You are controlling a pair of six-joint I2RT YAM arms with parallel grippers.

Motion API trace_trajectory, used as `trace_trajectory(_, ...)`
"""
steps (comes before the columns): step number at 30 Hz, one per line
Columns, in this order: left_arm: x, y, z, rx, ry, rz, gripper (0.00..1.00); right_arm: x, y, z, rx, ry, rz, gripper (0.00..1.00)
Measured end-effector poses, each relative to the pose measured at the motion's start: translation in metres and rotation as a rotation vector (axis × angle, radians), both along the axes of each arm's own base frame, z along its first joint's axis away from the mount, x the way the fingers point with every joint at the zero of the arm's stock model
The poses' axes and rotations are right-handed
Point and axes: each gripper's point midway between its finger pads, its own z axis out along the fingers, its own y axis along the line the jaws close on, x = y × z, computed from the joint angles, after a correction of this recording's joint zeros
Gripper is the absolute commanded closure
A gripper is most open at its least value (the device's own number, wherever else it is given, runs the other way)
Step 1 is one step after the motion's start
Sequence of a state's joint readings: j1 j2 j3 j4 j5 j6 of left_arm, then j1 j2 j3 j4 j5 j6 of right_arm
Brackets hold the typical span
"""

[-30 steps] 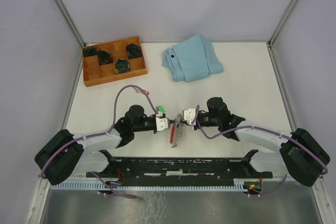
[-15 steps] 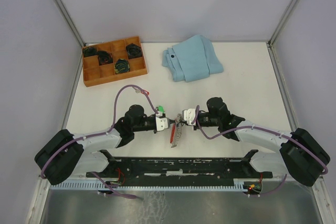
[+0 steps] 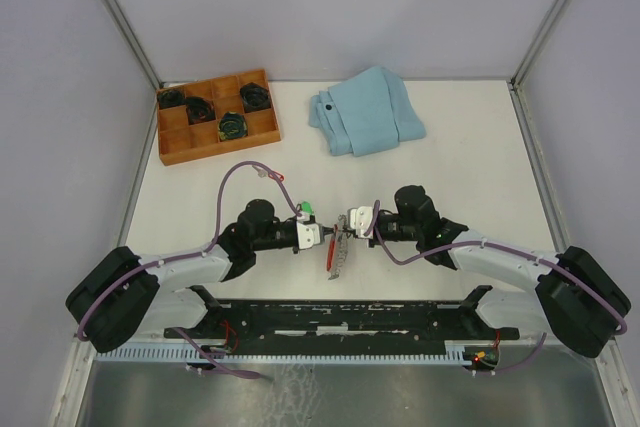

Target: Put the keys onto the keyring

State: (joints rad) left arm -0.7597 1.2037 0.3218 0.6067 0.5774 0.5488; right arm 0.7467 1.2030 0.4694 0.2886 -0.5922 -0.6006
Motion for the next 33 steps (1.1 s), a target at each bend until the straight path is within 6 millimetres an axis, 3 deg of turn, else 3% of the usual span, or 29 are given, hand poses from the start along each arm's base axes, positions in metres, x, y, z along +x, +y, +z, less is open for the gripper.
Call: trace_trajectory(33, -0.0007, 0.0002, -0.0010, 0.000, 0.018, 0.004, 0.97, 0.0000, -0.0006, -0.0005, -0.003, -0.001, 0.000, 0.99)
